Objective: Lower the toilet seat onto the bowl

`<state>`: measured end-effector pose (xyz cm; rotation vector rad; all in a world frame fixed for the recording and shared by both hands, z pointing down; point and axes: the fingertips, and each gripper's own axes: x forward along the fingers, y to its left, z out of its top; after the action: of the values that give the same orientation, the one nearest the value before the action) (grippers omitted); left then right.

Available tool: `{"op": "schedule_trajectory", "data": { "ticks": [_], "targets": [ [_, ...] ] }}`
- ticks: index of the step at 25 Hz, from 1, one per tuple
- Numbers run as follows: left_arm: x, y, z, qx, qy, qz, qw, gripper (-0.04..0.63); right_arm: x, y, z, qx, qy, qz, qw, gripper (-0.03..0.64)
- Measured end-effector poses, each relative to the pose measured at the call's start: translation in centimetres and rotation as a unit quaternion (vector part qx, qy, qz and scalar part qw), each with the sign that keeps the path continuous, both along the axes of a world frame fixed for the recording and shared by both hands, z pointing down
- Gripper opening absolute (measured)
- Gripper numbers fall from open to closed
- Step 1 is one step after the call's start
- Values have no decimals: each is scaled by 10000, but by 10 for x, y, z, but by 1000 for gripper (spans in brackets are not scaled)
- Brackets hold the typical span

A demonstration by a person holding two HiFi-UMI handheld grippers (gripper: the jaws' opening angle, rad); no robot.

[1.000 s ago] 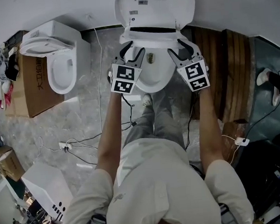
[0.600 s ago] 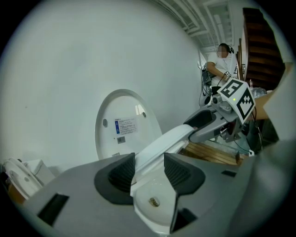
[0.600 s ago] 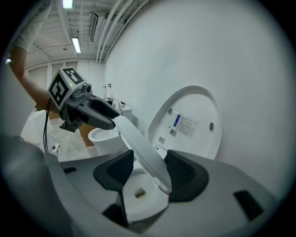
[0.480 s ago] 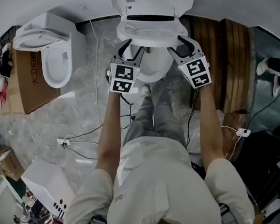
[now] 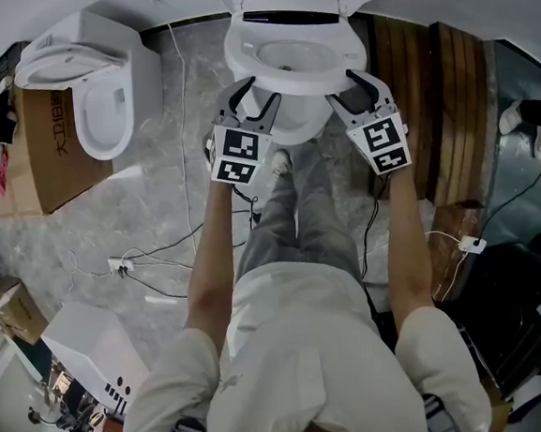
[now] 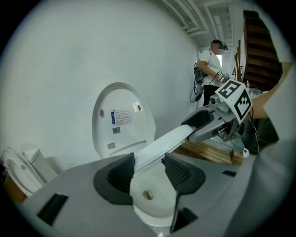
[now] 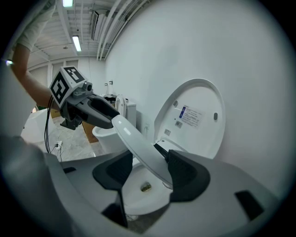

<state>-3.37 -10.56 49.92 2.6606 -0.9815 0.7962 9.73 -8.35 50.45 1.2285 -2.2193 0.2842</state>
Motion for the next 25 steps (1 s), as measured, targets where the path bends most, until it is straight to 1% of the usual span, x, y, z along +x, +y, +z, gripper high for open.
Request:
{"op": "schedule_trajectory", "data": {
  "ticks": [7,15,25],
  "targets": [
    [-6,18,17,-113,-49,54,9999,227,-6,18,16,-73,66,-54,9999,250],
    [-11,41,39,-220,-172,162,9995,233,-12,41,38,-201,268,-235,9992,259],
    [-16,61,64,-307,-270,250,9988,242,-15,65,67,-355,361,-272,9983,273]
  ]
}}
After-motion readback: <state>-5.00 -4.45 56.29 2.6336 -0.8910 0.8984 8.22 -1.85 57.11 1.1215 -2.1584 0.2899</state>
